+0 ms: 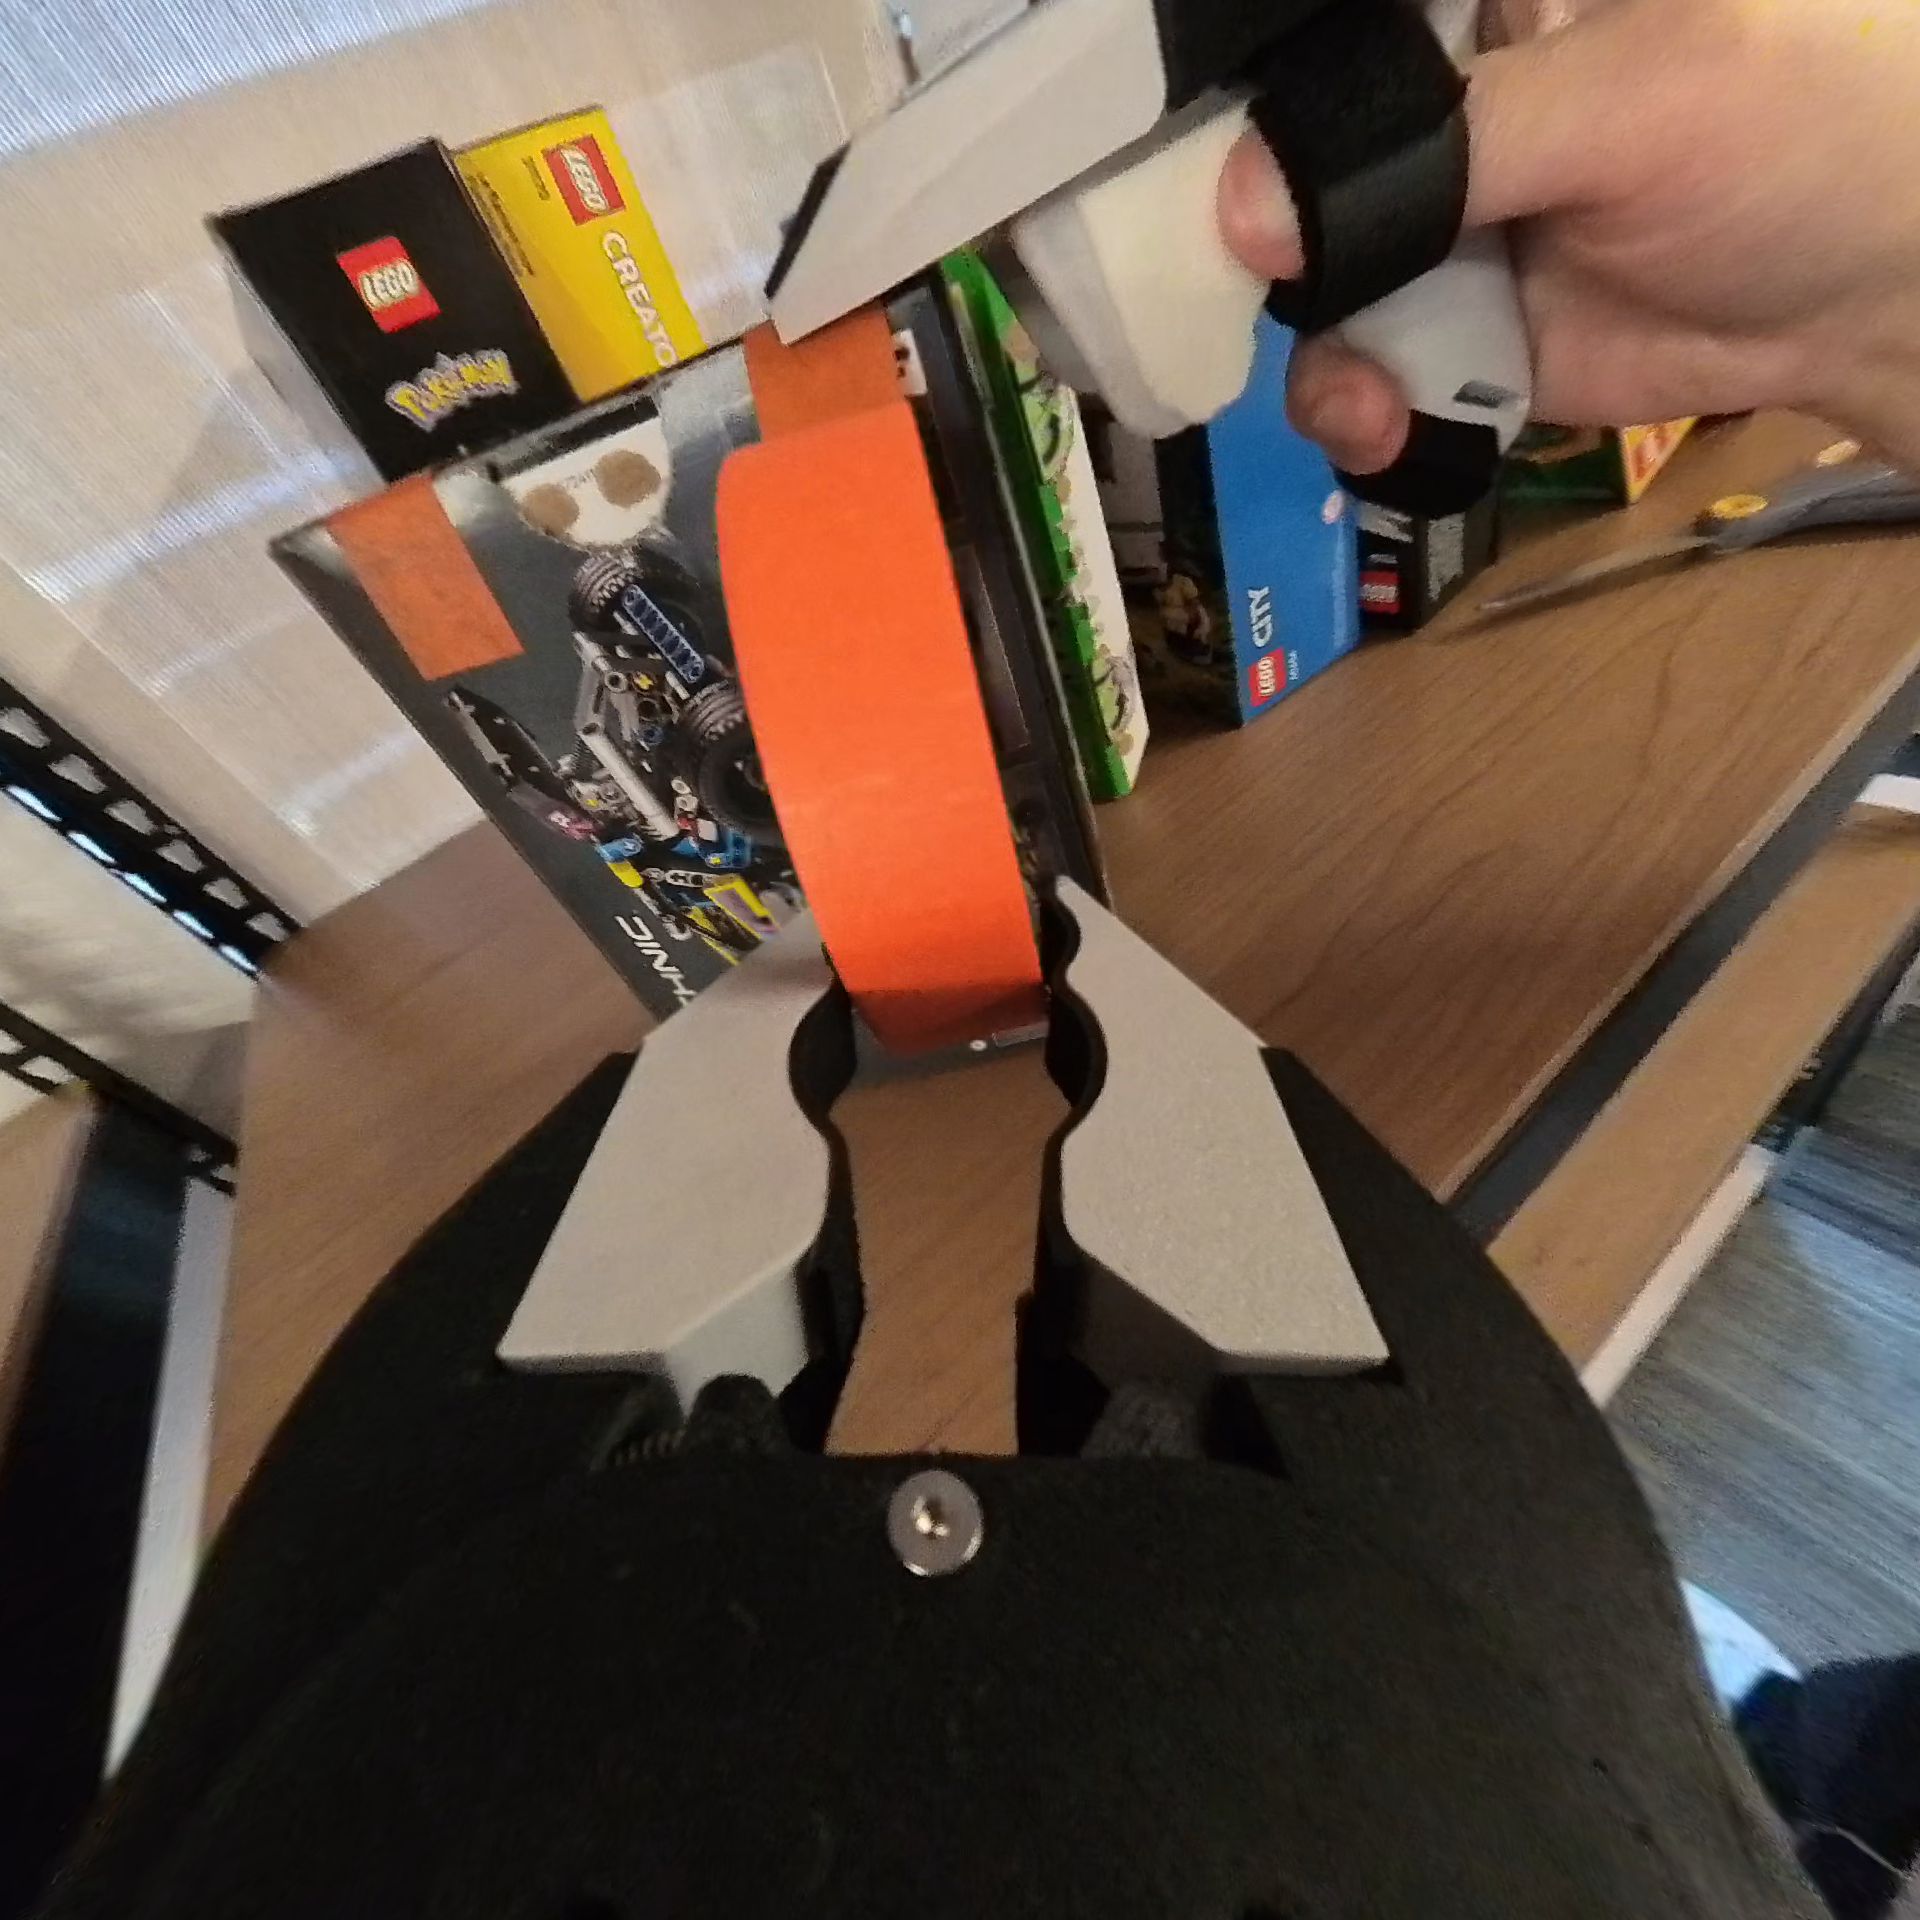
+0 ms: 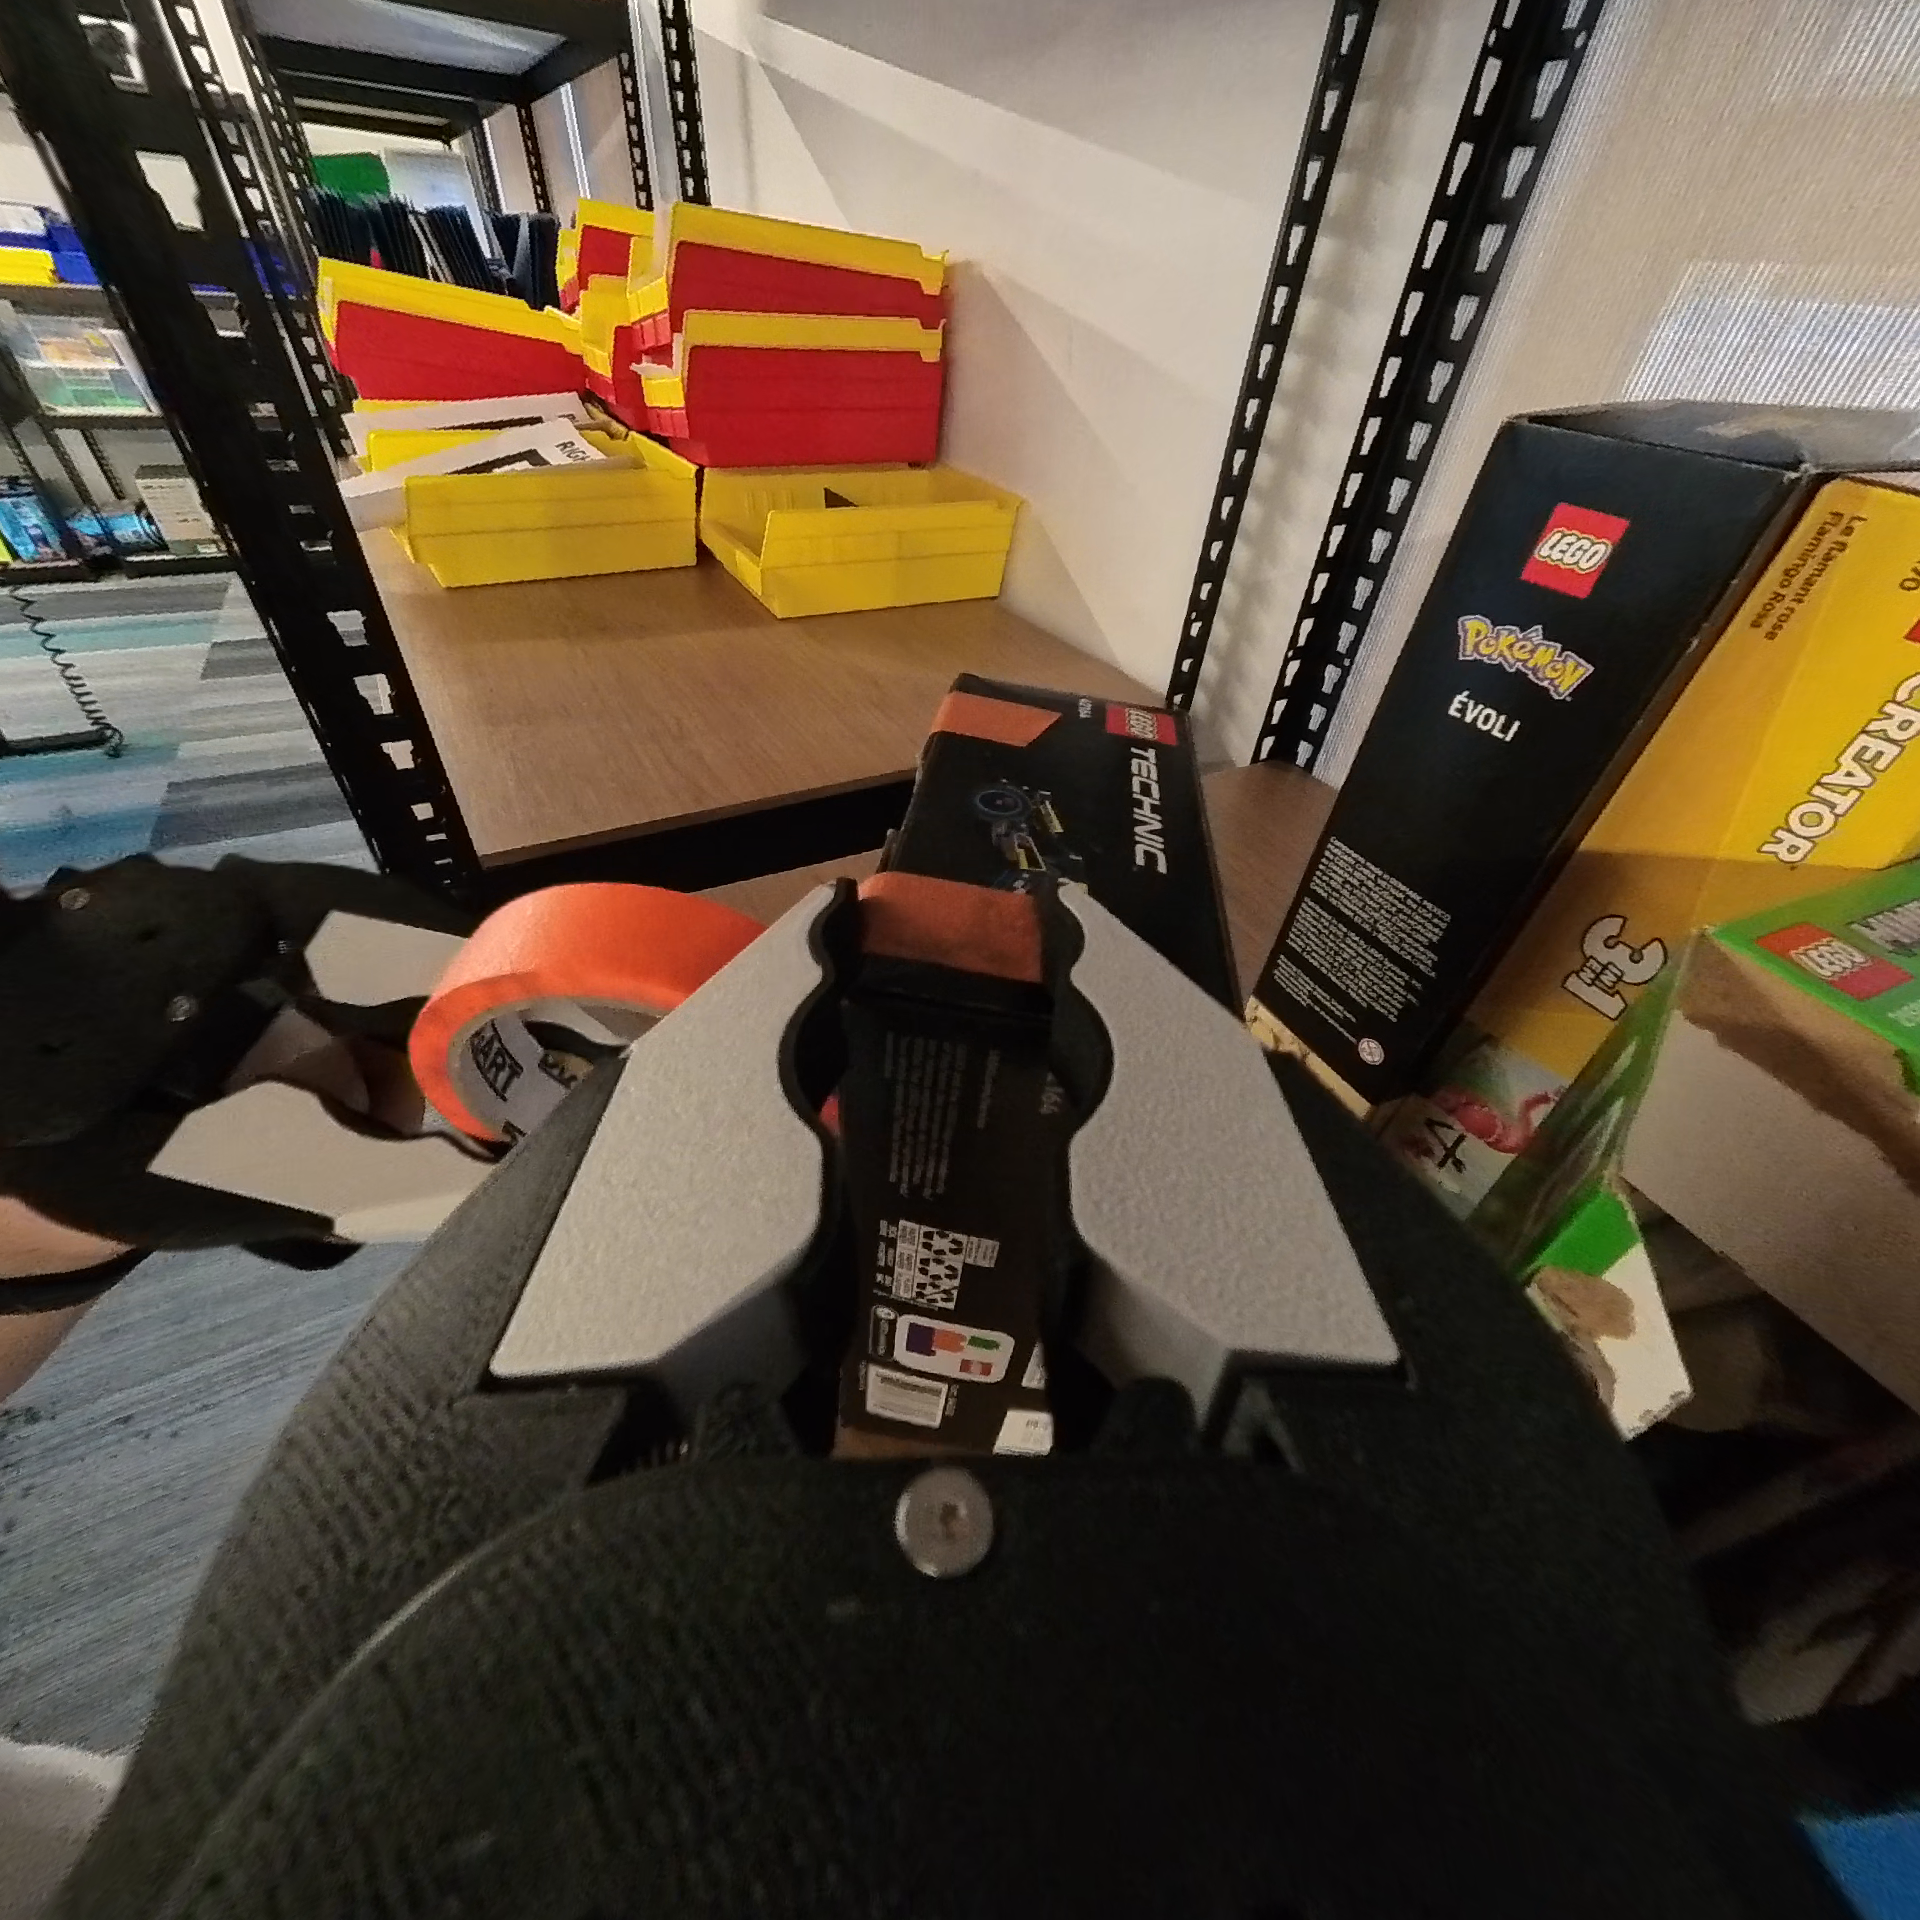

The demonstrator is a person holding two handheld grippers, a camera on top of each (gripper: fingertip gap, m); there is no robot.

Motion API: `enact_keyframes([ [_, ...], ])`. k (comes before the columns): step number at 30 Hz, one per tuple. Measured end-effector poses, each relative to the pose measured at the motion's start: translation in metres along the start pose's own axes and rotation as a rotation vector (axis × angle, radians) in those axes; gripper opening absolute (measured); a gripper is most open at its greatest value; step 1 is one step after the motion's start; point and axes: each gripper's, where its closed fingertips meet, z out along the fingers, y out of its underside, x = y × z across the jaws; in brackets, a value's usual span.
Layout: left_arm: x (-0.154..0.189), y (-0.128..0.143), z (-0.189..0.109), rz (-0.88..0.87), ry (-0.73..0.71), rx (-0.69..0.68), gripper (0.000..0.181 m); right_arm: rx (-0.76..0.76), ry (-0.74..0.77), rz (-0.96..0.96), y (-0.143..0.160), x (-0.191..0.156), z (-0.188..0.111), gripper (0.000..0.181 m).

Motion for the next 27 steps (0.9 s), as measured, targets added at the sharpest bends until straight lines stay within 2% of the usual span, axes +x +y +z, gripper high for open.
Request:
enact_keyframes([
  [3,0.001,0.0,-0.001,0.004,-0.027,0.013,0.037,0.002,0.016,0.017,-0.002,0.003,-0.001,0.043],
  [6,0.005,0.004,0.0,-0.058,-0.009,0.015,0.048,0.13,0.005,0.044,-0.026,-0.001,-0.016,0.045],
  [8,0.006,0.006,0.0,-0.083,-0.002,0.023,0.057,0.201,0.026,0.026,-0.039,-0.002,-0.039,0.045],
  [10,0.005,0.008,-0.002,-0.096,-0.007,0.028,0.062,0.182,0.059,-0.007,-0.036,-0.004,-0.074,0.051],
  [13,0.001,0.015,-0.014,-0.104,-0.032,0.021,0.067,-0.011,0.208,-0.133,0.007,0.014,-0.155,0.051],
  [15,-0.004,0.022,-0.03,-0.115,-0.061,0.026,0.066,-0.257,0.317,-0.168,0.062,0.043,-0.224,0.049],
  [17,-0.009,0.032,-0.048,-0.145,-0.1,0.027,0.064,-0.464,0.399,-0.113,0.118,0.074,-0.292,0.042],
  [19,-0.011,0.041,-0.065,-0.186,-0.144,0.022,0.062,-0.507,0.392,0.008,0.157,0.09,-0.336,0.04],
  [21,-0.005,0.052,-0.075,-0.205,-0.187,-0.006,0.062,-0.478,0.329,0.126,0.183,0.094,-0.355,0.033],
  [23,0.009,0.058,-0.079,-0.218,-0.22,-0.029,0.061,-0.461,0.31,0.145,0.202,0.102,-0.366,0.033],
  [27,0.053,0.047,-0.076,-0.257,-0.255,-0.02,0.057,-0.46,0.167,0.191,0.224,0.095,-0.365,0.037],
])
